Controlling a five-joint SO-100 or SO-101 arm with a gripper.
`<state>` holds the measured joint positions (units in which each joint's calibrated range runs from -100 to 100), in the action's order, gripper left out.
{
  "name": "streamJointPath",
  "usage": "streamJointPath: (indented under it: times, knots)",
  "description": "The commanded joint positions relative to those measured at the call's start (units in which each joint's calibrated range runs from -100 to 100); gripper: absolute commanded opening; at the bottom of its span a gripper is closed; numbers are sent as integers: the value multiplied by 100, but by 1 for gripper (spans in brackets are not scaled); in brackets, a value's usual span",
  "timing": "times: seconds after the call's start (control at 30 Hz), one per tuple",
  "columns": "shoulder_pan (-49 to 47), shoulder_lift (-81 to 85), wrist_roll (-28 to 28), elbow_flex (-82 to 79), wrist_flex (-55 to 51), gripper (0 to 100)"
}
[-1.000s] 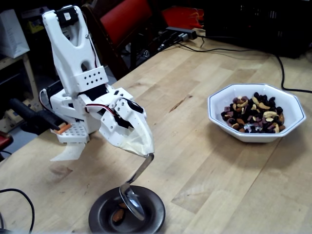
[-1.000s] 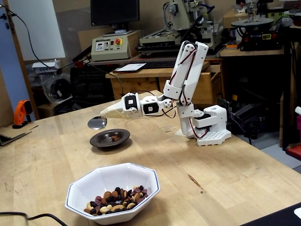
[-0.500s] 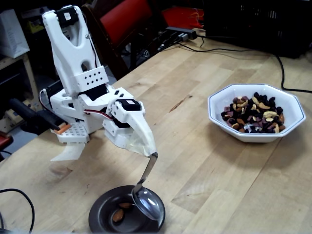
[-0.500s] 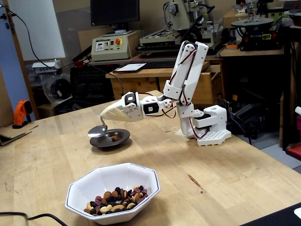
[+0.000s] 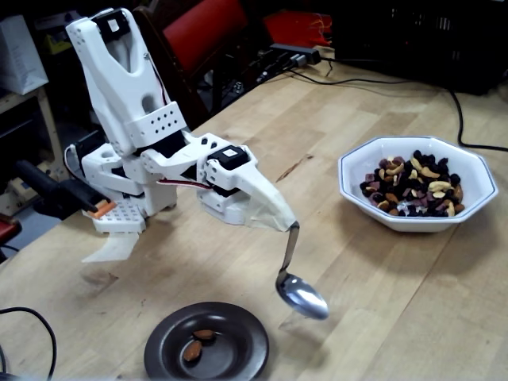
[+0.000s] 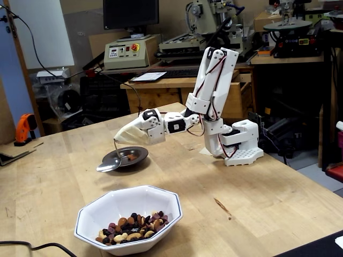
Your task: Use spoon to transfer food from the white bowl to brown plate
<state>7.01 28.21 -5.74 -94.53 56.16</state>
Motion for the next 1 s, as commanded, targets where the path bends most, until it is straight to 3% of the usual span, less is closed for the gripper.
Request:
streamJointPath:
  times: [0.0, 0.43, 0.97]
  knots:
    - [-64, 110, 264, 586, 44, 4]
    - [-79, 110, 918, 1913, -193, 4]
    - [-79, 1265, 938, 3391, -3332, 4]
